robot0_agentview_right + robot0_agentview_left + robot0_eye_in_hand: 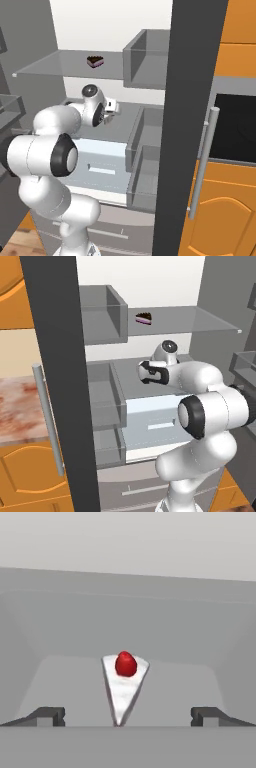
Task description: Take the cakes from the fridge and place them on the empty tray on the dining counter.
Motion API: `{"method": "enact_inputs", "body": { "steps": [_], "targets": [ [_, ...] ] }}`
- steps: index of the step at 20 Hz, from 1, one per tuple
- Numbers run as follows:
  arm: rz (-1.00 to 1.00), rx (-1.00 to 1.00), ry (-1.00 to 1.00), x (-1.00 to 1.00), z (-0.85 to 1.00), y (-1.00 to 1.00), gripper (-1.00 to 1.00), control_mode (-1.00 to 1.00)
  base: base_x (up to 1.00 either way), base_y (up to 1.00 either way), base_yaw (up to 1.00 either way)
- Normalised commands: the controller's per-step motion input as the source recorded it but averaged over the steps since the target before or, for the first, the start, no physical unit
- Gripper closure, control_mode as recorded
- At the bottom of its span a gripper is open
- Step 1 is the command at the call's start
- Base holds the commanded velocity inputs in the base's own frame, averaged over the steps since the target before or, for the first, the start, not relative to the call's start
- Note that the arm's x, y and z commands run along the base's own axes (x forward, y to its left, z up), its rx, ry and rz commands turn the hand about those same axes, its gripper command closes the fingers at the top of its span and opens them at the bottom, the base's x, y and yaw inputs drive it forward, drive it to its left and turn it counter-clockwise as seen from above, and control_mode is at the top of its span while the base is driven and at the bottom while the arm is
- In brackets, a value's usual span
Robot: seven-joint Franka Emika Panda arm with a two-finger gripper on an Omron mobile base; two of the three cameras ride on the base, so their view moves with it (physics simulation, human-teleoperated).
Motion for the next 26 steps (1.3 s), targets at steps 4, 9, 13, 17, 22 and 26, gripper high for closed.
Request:
{"method": "enact_inputs", "body": {
  "steps": [4, 9, 13, 17, 22, 26],
  "targets": [
    [-0.01, 0.01, 0.0, 0.25, -0.06, 0.0, -1.0, -1.0, 0.0, 0.0, 0.0],
    [-0.01, 0.0, 0.0, 0.23, -0.14, 0.0, -1.0, -1.0, 0.0, 0.0, 0.0],
    [0.0, 0.0, 0.0, 0.19, -0.15, 0.01, -1.0, -1.0, 0.0, 0.0, 0.0],
    [0.0, 0.0, 0.0, 0.16, -0.15, 0.04, -1.0, -1.0, 0.0, 0.0, 0.0],
    [0.0, 0.0, 0.0, 0.08, -0.13, 0.08, -1.0, -1.0, 0.0, 0.0, 0.0],
    [0.0, 0.0, 0.03, 0.01, -0.13, 0.03, -1.0, -1.0, 0.0, 0.0, 0.0]
  ]
}}
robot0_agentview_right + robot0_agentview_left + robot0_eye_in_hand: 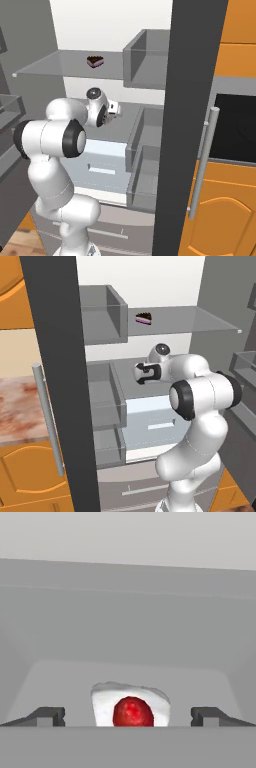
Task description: Take the cakes from the fridge and place them on the empty tray on the dining counter.
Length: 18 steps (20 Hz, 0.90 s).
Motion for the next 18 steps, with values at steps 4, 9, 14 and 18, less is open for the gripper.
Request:
{"method": "enact_inputs", "body": {
  "steps": [4, 9, 14, 18],
  "targets": [
    [-0.01, 0.0, 0.04, 0.0, -0.12, 0.0, -1.0, -1.0, 0.0, 0.0, 0.0],
    [-0.01, 0.0, 0.02, 0.04, -0.18, 0.0, -1.0, -1.0, 0.0, 0.0, 0.0],
    [0.0, 0.0, 0.03, 0.04, -0.23, 0.02, 1.0, -1.0, 0.0, 0.0, 0.0],
    [0.0, 0.0, 0.03, 0.0, -0.07, 0.0, 1.0, -1.0, 0.0, 0.0, 0.0]
  ]
}}
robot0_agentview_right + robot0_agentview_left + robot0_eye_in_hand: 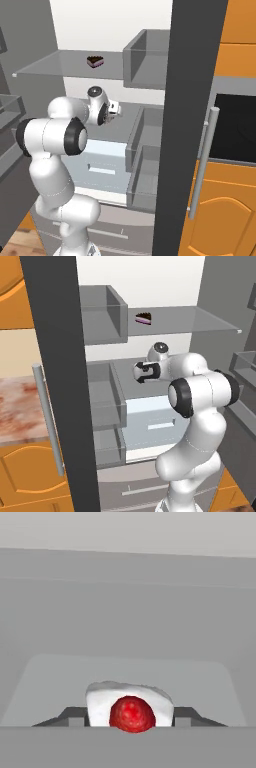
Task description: Take the cakes from the fridge and place them on the empty tray on the dining counter.
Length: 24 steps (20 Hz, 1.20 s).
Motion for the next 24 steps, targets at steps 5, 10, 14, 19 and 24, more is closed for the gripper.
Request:
{"method": "enact_inputs", "body": {
  "steps": [5, 10, 14, 19, 24],
  "targets": [
    [0.0, 0.0, 0.0, -0.06, 0.0, 0.0, 1.0, -1.0, 0.0, 0.0, 0.0],
    [0.0, 0.0, -0.12, -0.65, 0.06, -0.05, 1.0, -1.0, 0.0, 0.0, 0.0],
    [0.01, 0.0, -0.13, -0.78, 0.42, -0.08, 1.0, -1.0, 0.0, 0.0, 0.0],
    [0.03, 0.0, -0.11, -0.84, 0.67, -0.04, 1.0, -1.0, 0.0, 0.0, 0.0],
    [0.03, -0.01, -0.09, -0.98, 1.0, -0.07, 1.0, -1.0, 0.0, 0.0, 0.0]
  ]
}}
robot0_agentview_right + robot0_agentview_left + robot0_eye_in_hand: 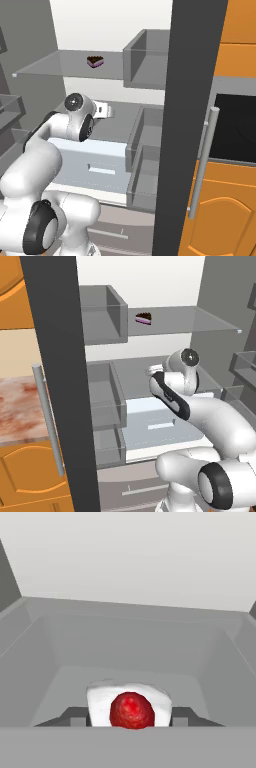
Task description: Take the cakes from the fridge and place them on the empty tray on the dining counter.
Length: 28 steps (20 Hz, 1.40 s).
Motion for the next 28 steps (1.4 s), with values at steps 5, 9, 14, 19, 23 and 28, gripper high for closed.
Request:
{"method": "enact_inputs", "body": {
  "steps": [5, 9, 14, 19, 23, 28],
  "targets": [
    [0.0, 0.0, -0.02, -1.0, 0.77, -0.04, 1.0, -1.0, 0.0, 0.0, 0.0],
    [0.0, 0.0, 0.0, -1.0, 0.81, -0.03, 1.0, -1.0, 0.0, 0.0, 0.0],
    [0.0, 0.0, 0.0, -1.0, 0.9, -0.14, 1.0, -1.0, 0.0, 0.0, 0.0],
    [0.0, 0.0, 0.04, -1.0, 0.59, -0.13, 1.0, -1.0, 0.0, 0.0, 0.0],
    [0.0, 0.0, 0.04, -1.0, 0.29, -0.03, 1.0, -1.0, 0.0, 0.0, 0.0],
    [0.0, 0.0, 0.0, -0.94, -0.02, 0.0, 1.0, -1.0, 0.0, 0.0, 0.0]
  ]
}}
